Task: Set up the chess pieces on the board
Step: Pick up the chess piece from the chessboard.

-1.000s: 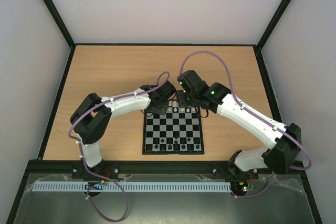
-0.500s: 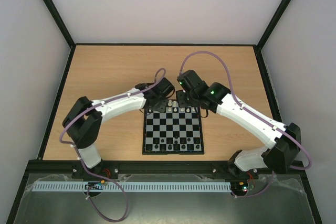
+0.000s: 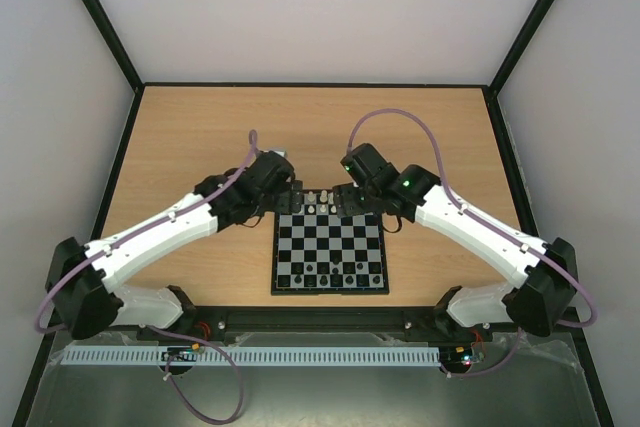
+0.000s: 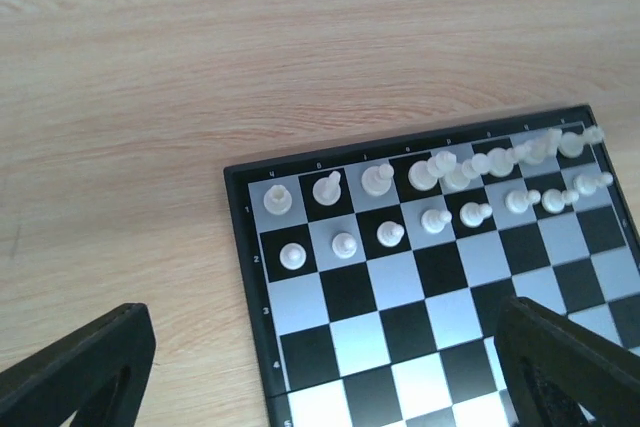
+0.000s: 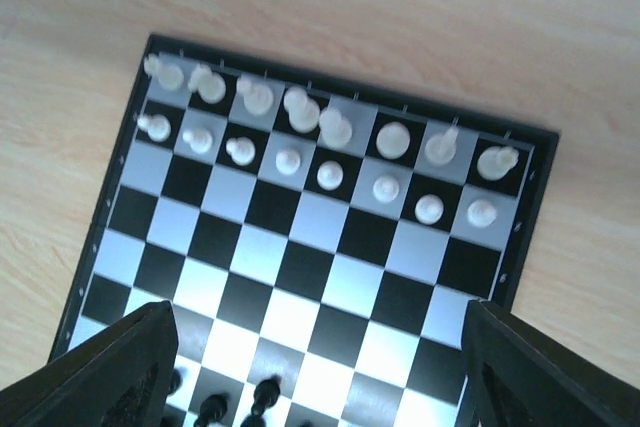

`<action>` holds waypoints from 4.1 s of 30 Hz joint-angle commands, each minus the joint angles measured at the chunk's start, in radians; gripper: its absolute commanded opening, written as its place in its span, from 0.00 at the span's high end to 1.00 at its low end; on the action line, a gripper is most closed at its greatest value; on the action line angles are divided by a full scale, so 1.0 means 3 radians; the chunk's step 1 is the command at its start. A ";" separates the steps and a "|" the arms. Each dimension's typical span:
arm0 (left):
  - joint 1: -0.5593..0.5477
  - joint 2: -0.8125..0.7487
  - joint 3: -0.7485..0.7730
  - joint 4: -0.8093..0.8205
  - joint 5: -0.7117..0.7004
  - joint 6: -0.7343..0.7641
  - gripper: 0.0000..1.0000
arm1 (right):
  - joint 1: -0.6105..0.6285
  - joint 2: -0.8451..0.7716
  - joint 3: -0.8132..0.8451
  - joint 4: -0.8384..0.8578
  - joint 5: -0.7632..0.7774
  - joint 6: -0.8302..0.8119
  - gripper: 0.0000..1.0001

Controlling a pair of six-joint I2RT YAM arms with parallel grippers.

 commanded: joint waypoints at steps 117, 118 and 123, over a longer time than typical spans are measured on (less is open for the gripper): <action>0.0639 0.0013 0.1447 -0.1903 0.1506 -0.0504 0.01 | 0.0526 0.1604 0.0176 -0.0768 -0.0900 0.1411 0.85; 0.0639 0.0010 0.1445 -0.1903 0.1505 -0.0502 0.01 | 0.0527 0.1607 0.0176 -0.0770 -0.0896 0.1418 0.86; 0.0639 0.0013 0.1448 -0.1907 0.1503 -0.0504 0.01 | 0.0520 0.1628 0.0206 -0.0784 -0.0884 0.1407 0.94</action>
